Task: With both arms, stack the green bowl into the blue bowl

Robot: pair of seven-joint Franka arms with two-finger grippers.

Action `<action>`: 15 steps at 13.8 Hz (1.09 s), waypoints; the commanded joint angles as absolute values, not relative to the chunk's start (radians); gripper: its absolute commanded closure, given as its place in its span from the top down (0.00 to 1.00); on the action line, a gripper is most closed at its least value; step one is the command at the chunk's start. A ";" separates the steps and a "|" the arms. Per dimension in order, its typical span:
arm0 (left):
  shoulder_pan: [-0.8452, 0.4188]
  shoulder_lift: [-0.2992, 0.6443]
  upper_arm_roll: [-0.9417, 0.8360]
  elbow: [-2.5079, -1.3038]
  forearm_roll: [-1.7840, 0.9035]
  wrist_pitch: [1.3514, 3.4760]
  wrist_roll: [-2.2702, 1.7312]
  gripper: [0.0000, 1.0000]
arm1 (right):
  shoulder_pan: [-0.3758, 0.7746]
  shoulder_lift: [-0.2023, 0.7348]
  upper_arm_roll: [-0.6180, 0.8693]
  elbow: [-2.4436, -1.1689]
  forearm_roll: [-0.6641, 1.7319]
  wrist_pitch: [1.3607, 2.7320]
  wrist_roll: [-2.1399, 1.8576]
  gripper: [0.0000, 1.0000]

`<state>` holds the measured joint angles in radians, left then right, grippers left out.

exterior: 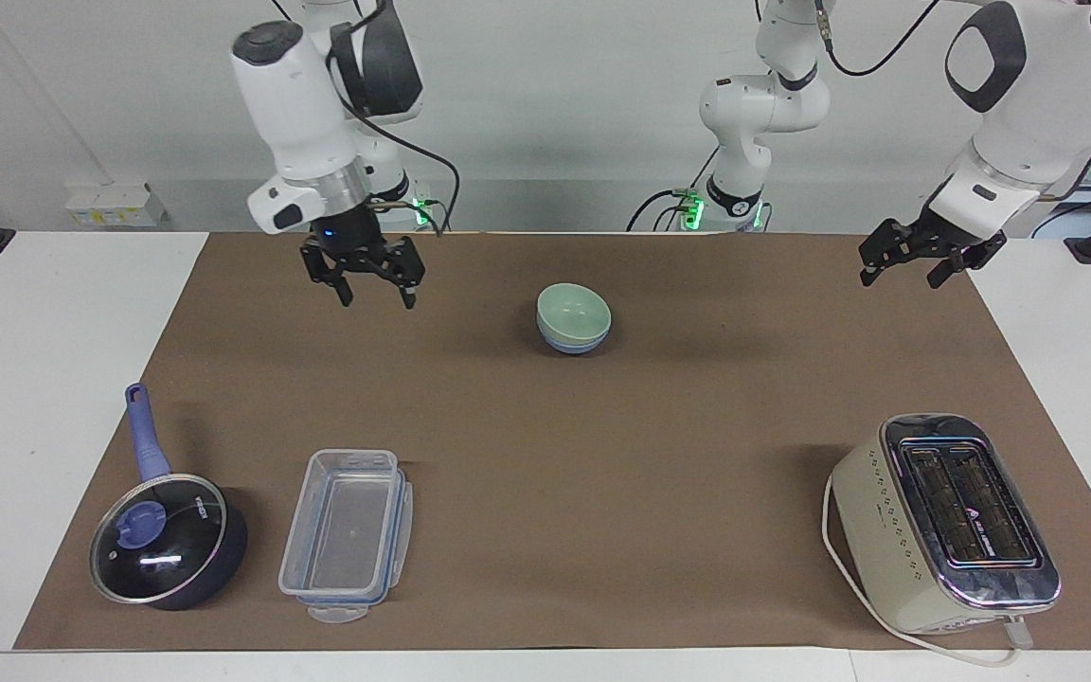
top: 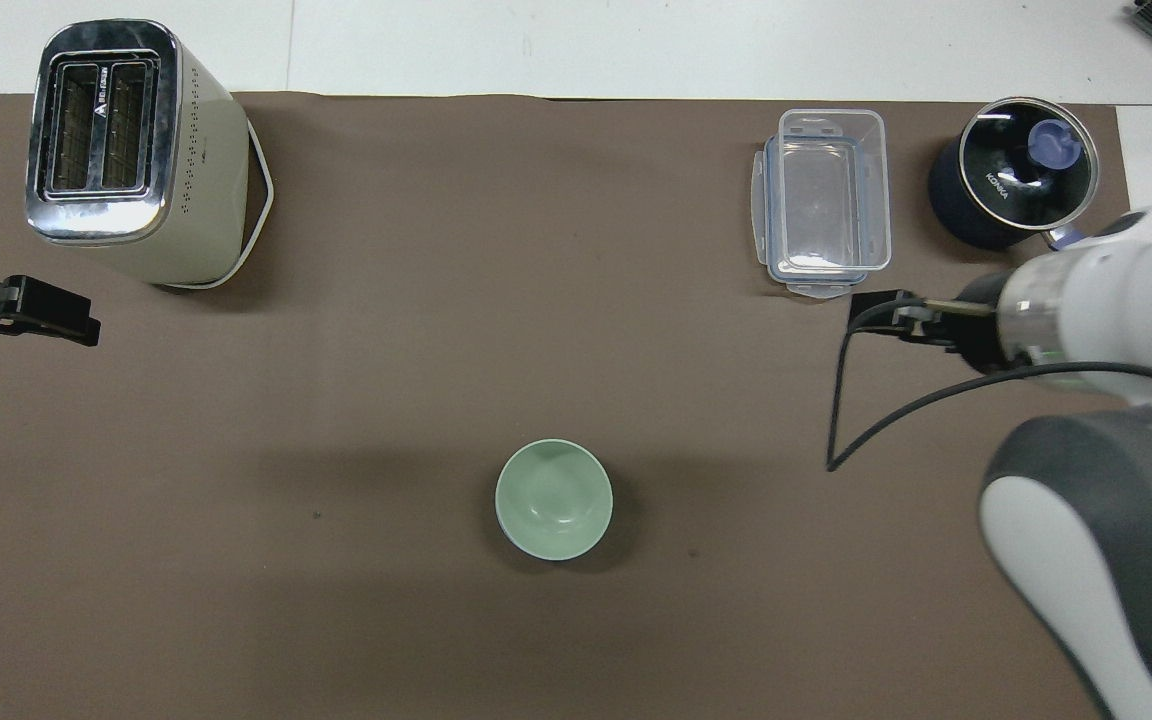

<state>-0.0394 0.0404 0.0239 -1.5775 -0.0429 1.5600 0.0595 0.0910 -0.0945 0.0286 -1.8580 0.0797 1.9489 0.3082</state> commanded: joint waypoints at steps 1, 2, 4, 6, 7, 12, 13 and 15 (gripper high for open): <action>-0.034 0.037 0.017 -1.574 -0.020 1.551 0.048 1.00 | 0.000 -0.063 0.043 -1.714 0.014 1.846 0.250 1.00; -0.034 0.037 0.017 -1.574 -0.020 1.551 0.048 1.00 | -0.024 -0.063 0.043 -1.679 0.009 1.812 0.224 1.00; -0.034 0.037 0.017 -1.575 -0.020 1.551 0.048 1.00 | -0.051 -0.043 0.043 -1.594 0.002 1.729 0.199 1.00; -0.034 0.037 0.017 -1.575 -0.020 1.551 0.048 1.00 | -0.049 0.032 0.041 -1.464 0.000 1.588 0.204 1.00; -0.034 0.037 0.017 -1.574 -0.020 1.551 0.048 1.00 | -0.048 0.063 0.043 -1.406 -0.009 1.545 0.206 1.00; -0.034 0.037 0.017 -1.575 -0.020 1.551 0.048 1.00 | -0.031 0.077 0.046 -1.370 -0.026 1.465 0.209 1.00; -0.034 0.037 0.017 -1.574 -0.020 1.551 0.048 1.00 | -0.031 0.069 0.048 -1.376 -0.028 1.466 0.212 1.00; -0.034 0.037 0.017 -1.574 -0.020 1.551 0.048 1.00 | -0.032 0.017 0.054 -1.451 -0.025 1.462 0.215 1.00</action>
<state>-0.0394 0.0404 0.0239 -1.5775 -0.0429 1.5600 0.0595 -0.0286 0.0582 0.0410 -1.4046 -0.0053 1.4788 0.2171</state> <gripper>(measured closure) 0.000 0.000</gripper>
